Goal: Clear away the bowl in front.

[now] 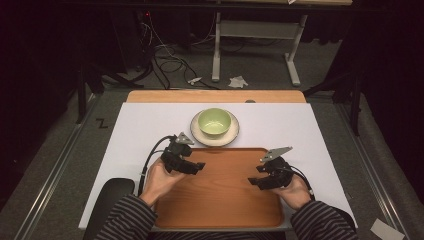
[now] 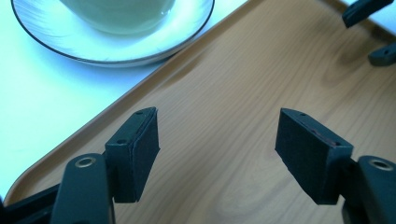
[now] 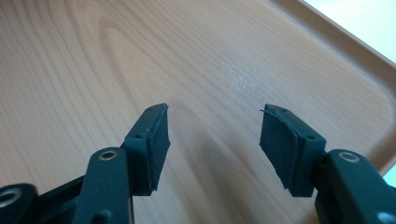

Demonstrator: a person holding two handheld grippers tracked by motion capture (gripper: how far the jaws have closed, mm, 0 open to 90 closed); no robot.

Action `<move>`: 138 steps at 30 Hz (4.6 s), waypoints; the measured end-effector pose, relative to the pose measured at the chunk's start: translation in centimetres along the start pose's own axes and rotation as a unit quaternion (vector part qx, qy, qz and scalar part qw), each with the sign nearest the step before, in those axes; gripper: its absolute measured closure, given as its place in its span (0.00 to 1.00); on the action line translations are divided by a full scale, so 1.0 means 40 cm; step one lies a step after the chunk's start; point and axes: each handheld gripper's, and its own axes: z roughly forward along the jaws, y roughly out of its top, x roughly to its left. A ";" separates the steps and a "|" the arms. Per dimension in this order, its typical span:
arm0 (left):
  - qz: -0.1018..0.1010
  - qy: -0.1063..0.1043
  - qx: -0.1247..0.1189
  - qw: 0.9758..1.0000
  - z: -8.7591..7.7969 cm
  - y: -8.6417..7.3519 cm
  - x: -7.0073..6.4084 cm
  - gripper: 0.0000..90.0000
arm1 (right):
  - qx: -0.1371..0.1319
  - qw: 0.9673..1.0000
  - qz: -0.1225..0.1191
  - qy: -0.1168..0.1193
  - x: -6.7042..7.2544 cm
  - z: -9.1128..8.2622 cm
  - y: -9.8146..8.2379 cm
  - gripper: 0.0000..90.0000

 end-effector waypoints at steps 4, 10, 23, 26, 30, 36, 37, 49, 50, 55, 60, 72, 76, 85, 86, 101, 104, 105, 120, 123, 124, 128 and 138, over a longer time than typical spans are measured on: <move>-0.001 0.001 0.000 1.000 0.007 0.013 0.000 0.35 | -0.004 1.000 0.006 -0.001 -0.001 -0.006 -0.005 0.49; 0.004 -0.003 0.002 1.000 0.019 0.027 -0.008 0.34 | -0.004 1.000 0.003 -0.003 0.000 -0.007 -0.004 0.49; 0.010 -0.016 -0.005 1.000 0.026 0.070 -0.033 0.37 | -0.009 1.000 0.005 -0.008 -0.004 -0.013 -0.004 0.49; 0.005 -0.018 -0.008 1.000 0.030 0.080 -0.034 0.38 | -0.009 1.000 0.005 -0.009 -0.006 -0.013 -0.006 0.49; -0.017 -0.039 0.007 0.999 0.039 0.095 -0.026 0.39 | -0.005 1.000 0.002 -0.011 0.001 -0.014 -0.005 0.49; -0.019 -0.026 0.006 0.999 0.052 0.107 -0.026 0.38 | -0.002 1.000 -0.003 -0.010 0.001 -0.011 -0.004 0.49; -0.021 -0.024 0.005 0.999 0.053 0.113 -0.024 0.38 | -0.002 1.000 -0.006 -0.009 0.002 -0.011 -0.004 0.49; -0.003 0.000 0.012 1.000 0.078 0.156 -0.020 0.39 | 0.000 1.000 -0.004 -0.010 0.003 -0.009 -0.004 0.49; -0.003 0.000 0.012 1.000 0.078 0.156 -0.020 0.39 | 0.000 1.000 -0.004 -0.010 0.003 -0.009 -0.004 0.49; 0.006 0.016 0.009 1.000 0.099 0.175 -0.022 0.39 | 0.002 1.000 -0.008 -0.011 0.004 -0.010 -0.003 0.49; 0.009 0.023 0.010 1.000 0.114 0.192 -0.017 0.40 | 0.002 1.000 -0.003 -0.008 0.006 -0.007 -0.003 0.49; 0.003 0.051 0.008 0.999 0.157 0.243 0.004 0.41 | 0.002 1.000 -0.009 -0.007 0.004 -0.006 -0.003 0.49; 0.000 0.059 0.013 0.998 0.170 0.251 0.009 0.40 | 0.005 1.000 -0.013 -0.009 0.007 -0.007 -0.003 0.49; -0.010 0.090 0.017 0.996 0.219 0.275 0.038 0.40 | 0.006 1.000 -0.014 -0.007 0.007 -0.004 -0.002 0.49; -0.007 0.093 0.026 0.995 0.225 0.282 0.045 0.40 | 0.006 1.000 -0.013 -0.008 0.009 -0.005 -0.002 0.49; -0.009 0.142 0.056 0.988 0.318 0.306 0.077 0.41 | 0.007 1.000 -0.013 -0.005 0.009 -0.003 -0.002 0.49; -0.009 0.147 0.056 0.988 0.326 0.304 0.082 0.45 | 0.009 1.000 -0.016 -0.005 0.009 -0.003 -0.002 0.49; -0.011 0.146 0.055 0.988 0.329 0.304 0.085 0.45 | 0.009 1.000 -0.016 -0.005 0.011 -0.003 -0.001 0.49; -0.050 0.164 0.067 0.983 0.387 0.288 0.133 0.58 | 0.013 1.000 -0.020 0.000 0.014 0.002 -0.001 0.49; -0.054 0.167 0.073 0.982 0.391 0.285 0.138 0.61 | 0.015 1.000 -0.021 0.000 0.016 0.002 -0.001 0.49; -0.054 0.167 0.073 0.982 0.391 0.285 0.138 0.62 | 0.014 1.000 -0.023 0.001 0.016 0.002 -0.001 0.49; -0.057 0.167 0.076 0.981 0.397 0.283 0.138 0.67 | 0.014 1.000 -0.022 0.001 0.015 0.003 0.000 0.49; -0.077 0.170 0.088 0.979 0.405 0.282 0.152 0.79 | 0.011 1.000 -0.022 -0.001 0.015 0.002 0.001 0.49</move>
